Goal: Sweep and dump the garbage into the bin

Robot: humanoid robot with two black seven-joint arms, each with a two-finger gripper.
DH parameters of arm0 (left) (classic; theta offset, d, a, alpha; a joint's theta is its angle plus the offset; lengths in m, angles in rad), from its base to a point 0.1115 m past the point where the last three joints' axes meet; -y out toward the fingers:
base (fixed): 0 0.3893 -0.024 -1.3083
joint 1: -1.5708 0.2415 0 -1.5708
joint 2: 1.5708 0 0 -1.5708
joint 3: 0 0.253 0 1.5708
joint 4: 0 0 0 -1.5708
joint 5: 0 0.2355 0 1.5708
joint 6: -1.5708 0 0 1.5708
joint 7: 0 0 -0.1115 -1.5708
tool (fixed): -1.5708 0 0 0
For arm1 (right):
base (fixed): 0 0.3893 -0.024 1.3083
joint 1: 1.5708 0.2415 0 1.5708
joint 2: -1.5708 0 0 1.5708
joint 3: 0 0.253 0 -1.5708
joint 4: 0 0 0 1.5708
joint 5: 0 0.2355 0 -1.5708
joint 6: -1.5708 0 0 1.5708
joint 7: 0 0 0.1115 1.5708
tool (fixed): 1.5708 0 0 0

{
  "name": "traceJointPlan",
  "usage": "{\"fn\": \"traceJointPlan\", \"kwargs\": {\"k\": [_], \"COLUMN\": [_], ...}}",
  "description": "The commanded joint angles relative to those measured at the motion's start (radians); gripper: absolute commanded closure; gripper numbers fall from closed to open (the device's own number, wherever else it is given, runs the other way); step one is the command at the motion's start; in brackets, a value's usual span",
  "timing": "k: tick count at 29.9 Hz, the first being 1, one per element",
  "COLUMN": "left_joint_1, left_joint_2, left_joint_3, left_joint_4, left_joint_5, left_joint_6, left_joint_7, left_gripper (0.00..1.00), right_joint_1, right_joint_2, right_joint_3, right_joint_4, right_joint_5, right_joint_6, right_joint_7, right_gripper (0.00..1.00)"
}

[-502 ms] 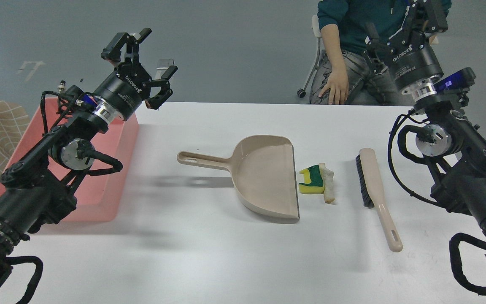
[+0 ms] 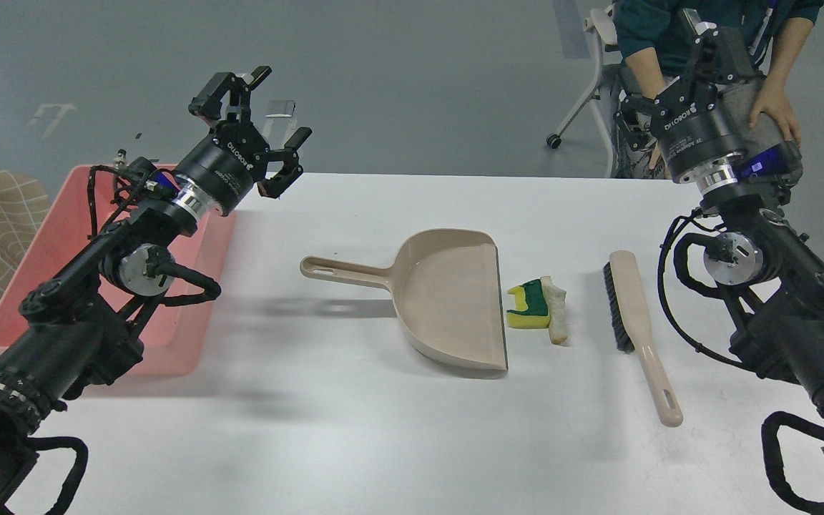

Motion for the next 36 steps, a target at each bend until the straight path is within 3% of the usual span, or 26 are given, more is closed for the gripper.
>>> {"fn": "traceJointPlan", "kwargs": {"k": [1, 14, 22, 25, 36], "left_joint_1": [0.02, 0.019, -0.019, -0.021, -0.029], "left_joint_2": [-0.002, -0.028, -0.076, -0.103, -0.149], "left_joint_3": [0.0, -0.025, -0.018, -0.005, -0.003], "left_joint_4": [0.0, 0.011, 0.025, 0.025, 0.015], "left_joint_5": [0.003, -0.02, -0.026, -0.014, 0.054], "left_joint_6": [0.0, 0.0, 0.0, 0.007, 0.005], "left_joint_7": [0.001, -0.003, 0.017, -0.002, -0.006], "left_gripper": [0.02, 0.02, 0.02, 0.02, 0.02], "right_joint_1": [-0.021, -0.081, -0.073, -0.081, -0.08], "right_joint_2": [0.001, -0.045, -0.077, -0.079, -0.093], "right_joint_3": [0.0, 0.001, 0.0, -0.002, 0.001], "right_joint_4": [0.012, 0.013, 0.016, 0.016, 0.016], "right_joint_5": [0.0, 0.0, 0.0, 0.0, 0.0], "right_joint_6": [-0.003, -0.009, -0.003, -0.003, 0.004], "right_joint_7": [0.0, 0.0, 0.0, 0.0, 0.0], "right_gripper": [0.0, 0.0, 0.0, 0.0, 0.0]}}
